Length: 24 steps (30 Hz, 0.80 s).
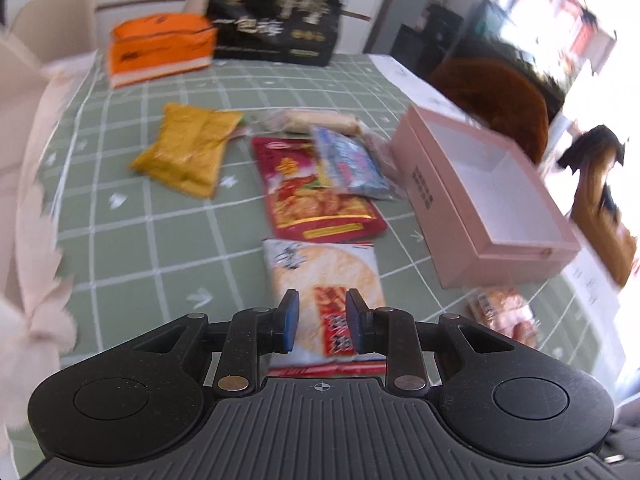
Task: Organize snacks
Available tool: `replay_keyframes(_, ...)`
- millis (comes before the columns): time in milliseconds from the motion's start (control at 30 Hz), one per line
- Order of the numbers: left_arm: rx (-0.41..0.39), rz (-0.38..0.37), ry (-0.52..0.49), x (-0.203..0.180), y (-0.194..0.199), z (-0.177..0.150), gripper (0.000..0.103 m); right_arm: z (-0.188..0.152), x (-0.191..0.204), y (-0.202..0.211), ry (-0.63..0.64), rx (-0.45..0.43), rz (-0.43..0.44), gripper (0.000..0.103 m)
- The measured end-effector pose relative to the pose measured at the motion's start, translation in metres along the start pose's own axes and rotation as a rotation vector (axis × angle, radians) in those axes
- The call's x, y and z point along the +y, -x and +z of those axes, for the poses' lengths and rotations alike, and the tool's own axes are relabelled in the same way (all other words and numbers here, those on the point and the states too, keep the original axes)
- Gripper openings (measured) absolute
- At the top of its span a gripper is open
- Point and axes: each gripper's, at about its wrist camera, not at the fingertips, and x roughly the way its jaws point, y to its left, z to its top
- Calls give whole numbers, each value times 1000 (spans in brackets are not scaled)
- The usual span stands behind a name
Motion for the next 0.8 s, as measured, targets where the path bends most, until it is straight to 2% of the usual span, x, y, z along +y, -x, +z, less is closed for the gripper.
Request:
replay_keyframes(167,23,58,-145,-34,-18,-2,29,-19,-43,27,-60,-31,-42,52)
replay_keyframes(333,9,114,-258,-58,-26,-7,31,-25,-74,50,-114,-111,-91,52)
replay_keyframes(467,11,151,-360,-74,-30,-13,46,-17,-96,50,-172,-136,-122,52)
replay_keyframes(600,14,159,-485,-88,-36,-26,73,-13,-106,52,-178,-164,-110,52)
replay_keyframes(700,-9,76,-472,-83,-26,-31,72,-7,-105,44,-164,-164,-97,52)
replay_keyframes(767,-55,22,-372,-63,-11,-29,71,-6,-105,36,-159,-157,-89,52)
replay_keyframes(800,-75,26,-318,-54,-5,-26,71,-5,-104,32,-156,-151,-84,52)
